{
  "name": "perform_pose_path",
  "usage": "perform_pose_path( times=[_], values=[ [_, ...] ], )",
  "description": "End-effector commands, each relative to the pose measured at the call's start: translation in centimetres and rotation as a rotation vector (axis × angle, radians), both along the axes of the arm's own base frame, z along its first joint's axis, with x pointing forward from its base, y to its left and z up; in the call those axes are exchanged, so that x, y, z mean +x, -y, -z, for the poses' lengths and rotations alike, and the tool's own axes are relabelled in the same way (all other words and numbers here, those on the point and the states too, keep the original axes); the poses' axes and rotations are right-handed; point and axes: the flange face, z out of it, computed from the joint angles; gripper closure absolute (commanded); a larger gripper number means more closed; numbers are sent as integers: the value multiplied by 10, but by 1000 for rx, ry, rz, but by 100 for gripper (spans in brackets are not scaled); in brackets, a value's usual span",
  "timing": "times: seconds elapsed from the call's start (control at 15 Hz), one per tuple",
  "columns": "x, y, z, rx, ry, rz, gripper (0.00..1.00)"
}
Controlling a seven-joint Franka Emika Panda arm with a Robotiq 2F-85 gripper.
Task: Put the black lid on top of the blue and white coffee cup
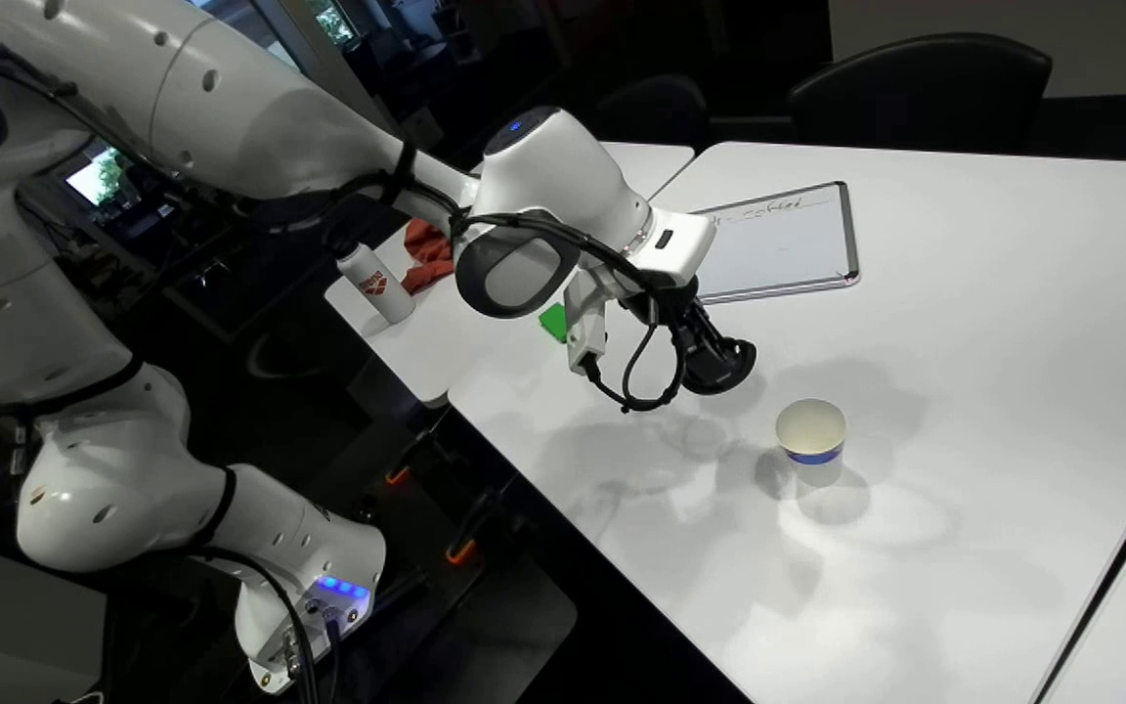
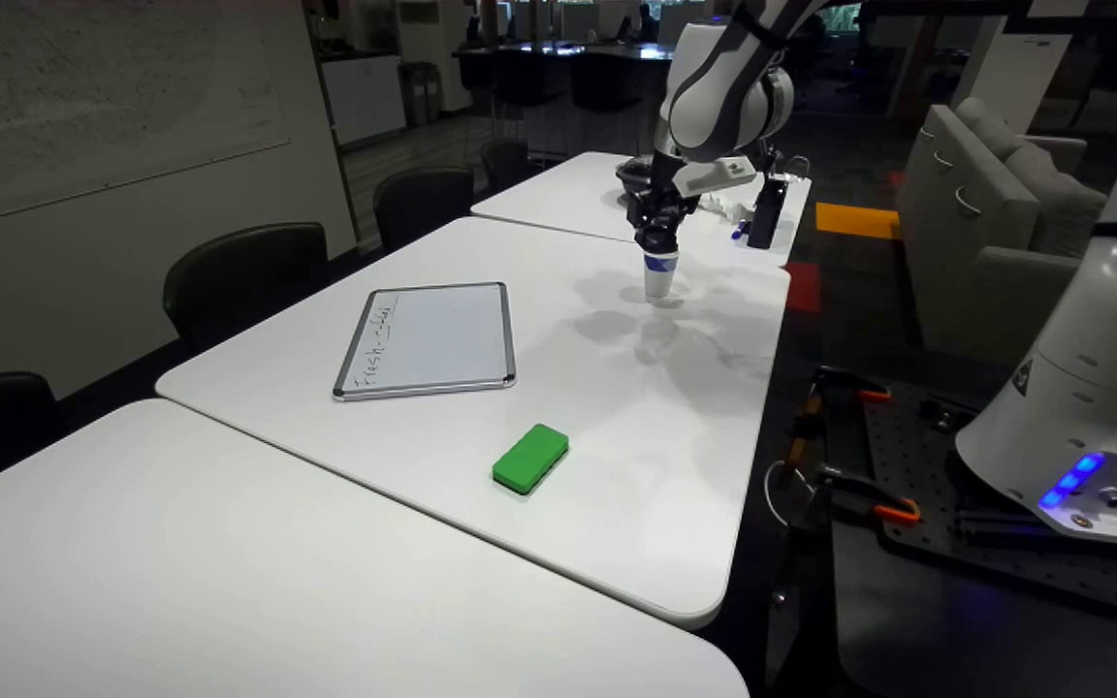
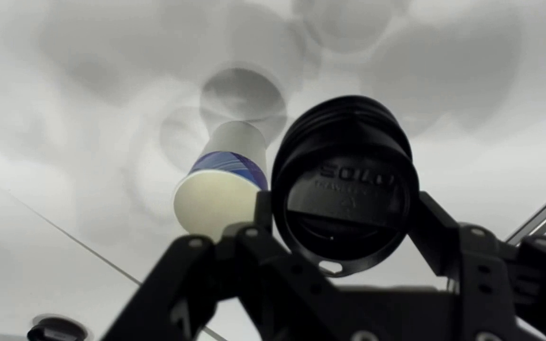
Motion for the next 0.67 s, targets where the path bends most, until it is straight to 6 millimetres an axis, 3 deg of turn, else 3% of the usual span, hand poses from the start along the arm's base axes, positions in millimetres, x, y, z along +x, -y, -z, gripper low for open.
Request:
perform_pose_path(
  times=[0.0, 0.33, 0.6],
  values=[
    [-13, 20, -15, 34, 11, 64, 28],
    [-11, 58, -20, 44, 8, 157, 26],
    [-1, 77, -20, 47, -5, 183, 29]
  ],
)
